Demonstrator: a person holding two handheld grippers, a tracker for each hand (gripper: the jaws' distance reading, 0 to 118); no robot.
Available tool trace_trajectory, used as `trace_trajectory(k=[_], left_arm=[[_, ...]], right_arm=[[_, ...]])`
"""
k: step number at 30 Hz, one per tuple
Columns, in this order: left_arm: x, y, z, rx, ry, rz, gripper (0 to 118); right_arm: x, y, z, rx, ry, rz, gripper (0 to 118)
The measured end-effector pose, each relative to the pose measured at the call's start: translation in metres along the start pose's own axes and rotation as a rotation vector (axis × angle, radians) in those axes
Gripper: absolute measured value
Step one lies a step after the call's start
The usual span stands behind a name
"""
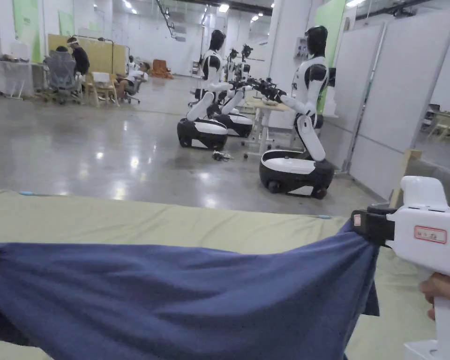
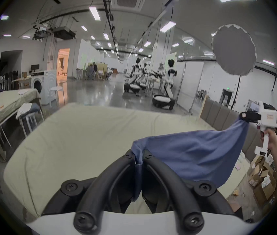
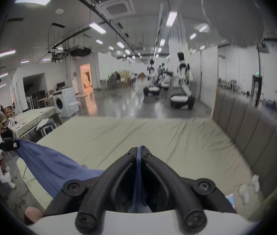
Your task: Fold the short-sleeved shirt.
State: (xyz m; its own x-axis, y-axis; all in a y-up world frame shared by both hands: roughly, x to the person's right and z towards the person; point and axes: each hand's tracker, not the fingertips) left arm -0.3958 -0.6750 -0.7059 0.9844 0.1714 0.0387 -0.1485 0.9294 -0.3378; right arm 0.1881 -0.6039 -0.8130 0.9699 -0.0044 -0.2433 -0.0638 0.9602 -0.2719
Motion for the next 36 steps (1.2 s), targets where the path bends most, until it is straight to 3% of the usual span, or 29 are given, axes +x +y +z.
trace_trajectory(k=[6, 12, 16, 20, 23, 26, 36], left_arm=[[0.020, 0.089, 0.026, 0.141, 0.031, -0.070, 4], [0.034, 0.165, 0.023, 0.223, 0.109, -0.134, 4], [0.042, 0.196, 0.008, 0.279, 0.168, -0.153, 4], [0.036, 0.228, -0.023, 0.284, 0.206, -0.127, 4], [0.032, 0.252, -0.050, 0.286, 0.247, -0.139, 4], [0.031, 0.273, -0.079, 0.323, 0.279, -0.134, 4], [0.023, 0.304, -0.202, 0.314, 0.330, -0.212, 4]], right_arm=[[-0.002, 0.063, 0.064, 0.148, -0.067, 0.017, 3], [-0.006, 0.115, 0.066, 0.225, -0.130, 0.035, 3], [-0.016, 0.139, 0.040, 0.242, -0.174, 0.074, 3], [-0.024, 0.164, 0.012, 0.320, -0.238, 0.064, 3], [-0.027, 0.187, -0.013, 0.344, -0.226, 0.054, 3], [-0.032, 0.211, -0.046, 0.355, -0.251, 0.105, 3], [-0.014, 0.263, -0.170, 0.382, -0.298, 0.118, 3]])
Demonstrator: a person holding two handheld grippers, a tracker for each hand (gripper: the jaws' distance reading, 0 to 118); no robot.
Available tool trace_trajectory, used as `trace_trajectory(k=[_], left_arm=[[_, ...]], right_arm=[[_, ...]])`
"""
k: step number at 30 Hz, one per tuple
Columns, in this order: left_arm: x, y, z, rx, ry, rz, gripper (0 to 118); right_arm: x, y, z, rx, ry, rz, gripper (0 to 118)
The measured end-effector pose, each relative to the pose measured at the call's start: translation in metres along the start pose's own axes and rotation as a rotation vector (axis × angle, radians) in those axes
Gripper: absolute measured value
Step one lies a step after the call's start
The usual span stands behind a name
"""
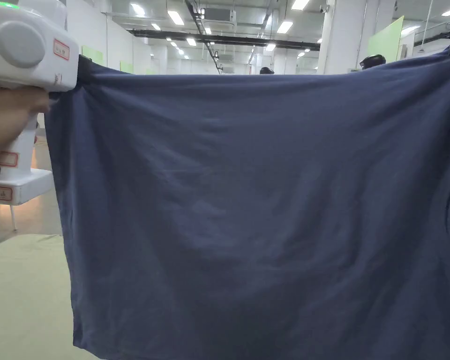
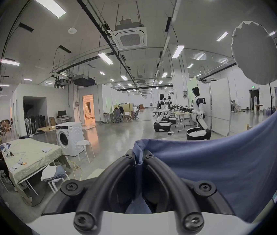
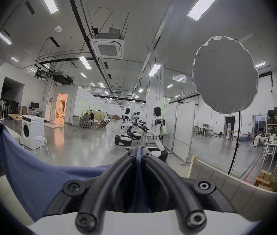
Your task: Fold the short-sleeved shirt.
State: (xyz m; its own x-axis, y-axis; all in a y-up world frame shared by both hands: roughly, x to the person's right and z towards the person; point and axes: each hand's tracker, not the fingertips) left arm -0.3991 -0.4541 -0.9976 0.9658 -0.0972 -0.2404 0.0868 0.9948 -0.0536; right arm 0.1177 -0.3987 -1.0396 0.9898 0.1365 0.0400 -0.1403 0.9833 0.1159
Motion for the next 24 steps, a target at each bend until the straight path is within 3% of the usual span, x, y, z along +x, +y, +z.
trace_trajectory(k=[8, 14, 18, 21, 24], left_arm=[[0.021, -0.018, -0.061, -0.001, 0.031, -0.012, 4], [0.019, -0.053, -0.109, -0.075, 0.047, 0.042, 4], [0.023, -0.094, -0.124, -0.117, 0.058, 0.019, 4], [0.027, -0.133, -0.128, -0.160, 0.034, 0.043, 4], [0.032, -0.195, -0.126, -0.222, 0.000, 0.134, 4]], right_arm=[[-0.023, -0.030, -0.076, 0.027, -0.039, 0.046, 3], [-0.041, -0.072, -0.110, 0.006, -0.040, 0.034, 3], [-0.057, -0.120, -0.119, -0.049, -0.004, 0.106, 3], [-0.061, -0.159, -0.122, -0.091, 0.013, 0.090, 3], [-0.064, -0.211, -0.115, -0.151, 0.042, 0.023, 3]])
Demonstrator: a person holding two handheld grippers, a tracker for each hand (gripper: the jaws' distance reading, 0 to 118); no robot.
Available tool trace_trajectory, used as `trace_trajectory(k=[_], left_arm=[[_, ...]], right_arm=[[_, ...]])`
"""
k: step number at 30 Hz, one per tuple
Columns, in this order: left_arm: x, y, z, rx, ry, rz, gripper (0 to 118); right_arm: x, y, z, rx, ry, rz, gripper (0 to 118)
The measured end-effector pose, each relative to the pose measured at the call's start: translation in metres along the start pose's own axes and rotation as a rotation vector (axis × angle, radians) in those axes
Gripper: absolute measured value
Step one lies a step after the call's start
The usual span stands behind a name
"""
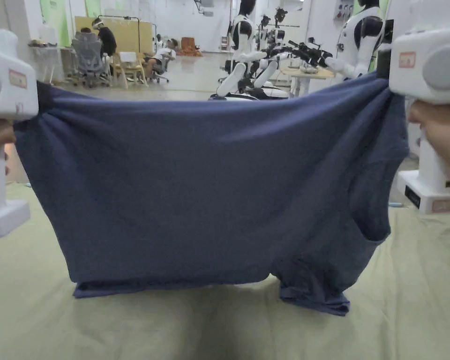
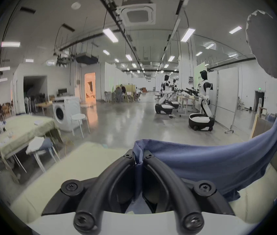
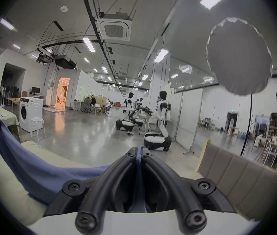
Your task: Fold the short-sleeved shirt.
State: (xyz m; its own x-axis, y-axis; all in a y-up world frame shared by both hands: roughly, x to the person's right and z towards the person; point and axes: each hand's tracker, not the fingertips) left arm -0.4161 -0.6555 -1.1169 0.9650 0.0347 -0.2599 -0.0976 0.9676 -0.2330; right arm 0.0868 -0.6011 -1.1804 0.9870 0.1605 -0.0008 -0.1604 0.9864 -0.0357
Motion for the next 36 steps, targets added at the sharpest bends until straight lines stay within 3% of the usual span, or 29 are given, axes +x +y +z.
trace_trajectory(k=[6, 12, 20, 25, 36], left_arm=[[0.001, -0.105, -0.011, -0.130, 0.002, -0.035, 4], [-0.005, -0.181, 0.013, -0.208, -0.018, -0.066, 4], [-0.028, -0.225, 0.135, -0.215, -0.078, -0.028, 4], [-0.049, -0.238, 0.219, -0.213, -0.096, 0.004, 4], [-0.104, -0.338, 0.373, -0.327, -0.149, -0.024, 4]], right_arm=[[-0.012, -0.110, 0.005, -0.171, 0.032, 0.053, 3], [-0.010, -0.191, 0.056, -0.270, 0.091, -0.017, 3], [0.035, -0.223, 0.179, -0.255, 0.161, -0.106, 3], [0.063, -0.215, 0.279, -0.244, 0.236, -0.115, 3], [0.069, -0.283, 0.473, -0.370, 0.357, -0.001, 3]])
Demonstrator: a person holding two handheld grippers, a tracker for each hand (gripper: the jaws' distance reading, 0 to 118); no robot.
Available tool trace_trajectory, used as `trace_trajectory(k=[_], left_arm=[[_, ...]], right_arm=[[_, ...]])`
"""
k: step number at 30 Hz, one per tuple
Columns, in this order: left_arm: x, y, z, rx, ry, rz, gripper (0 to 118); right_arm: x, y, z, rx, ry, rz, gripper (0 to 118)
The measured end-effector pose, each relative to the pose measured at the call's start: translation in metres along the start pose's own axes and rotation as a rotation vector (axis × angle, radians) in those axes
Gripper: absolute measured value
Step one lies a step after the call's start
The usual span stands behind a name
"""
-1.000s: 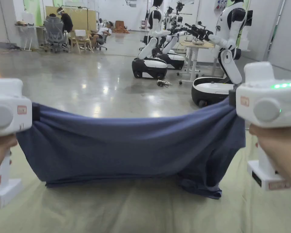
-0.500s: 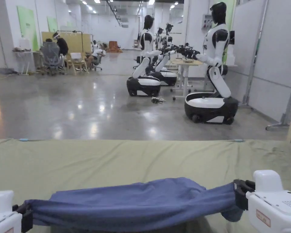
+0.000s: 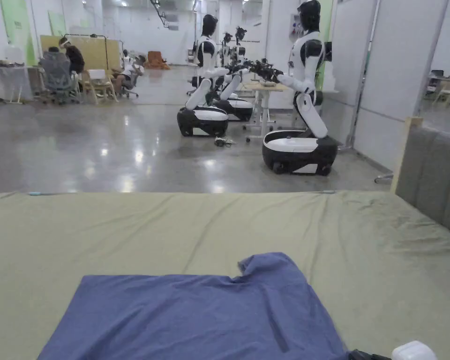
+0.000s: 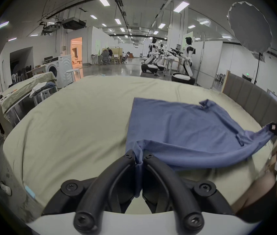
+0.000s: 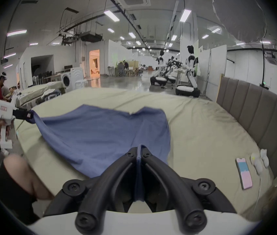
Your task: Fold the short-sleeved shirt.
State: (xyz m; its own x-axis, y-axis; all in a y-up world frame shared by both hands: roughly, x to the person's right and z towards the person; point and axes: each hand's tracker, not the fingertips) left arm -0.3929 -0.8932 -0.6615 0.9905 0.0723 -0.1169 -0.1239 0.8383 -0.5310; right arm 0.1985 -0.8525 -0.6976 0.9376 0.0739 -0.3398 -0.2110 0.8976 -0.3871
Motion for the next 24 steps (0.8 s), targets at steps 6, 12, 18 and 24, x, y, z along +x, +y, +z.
trace_trajectory(k=[6, 12, 18, 24], left_arm=[[0.002, -0.056, 0.013, -0.073, 0.012, -0.043, 4], [0.009, -0.082, 0.008, -0.112, 0.028, -0.050, 38], [0.006, -0.071, 0.065, -0.021, 0.009, 0.092, 113], [0.012, -0.067, 0.139, 0.075, 0.033, 0.231, 78]], right_arm=[[-0.007, -0.058, 0.004, -0.114, -0.016, -0.009, 3], [-0.005, -0.086, -0.010, -0.209, -0.047, -0.020, 7], [-0.013, -0.065, 0.035, -0.035, -0.084, -0.179, 117], [-0.053, -0.024, 0.089, 0.106, -0.080, -0.183, 58]])
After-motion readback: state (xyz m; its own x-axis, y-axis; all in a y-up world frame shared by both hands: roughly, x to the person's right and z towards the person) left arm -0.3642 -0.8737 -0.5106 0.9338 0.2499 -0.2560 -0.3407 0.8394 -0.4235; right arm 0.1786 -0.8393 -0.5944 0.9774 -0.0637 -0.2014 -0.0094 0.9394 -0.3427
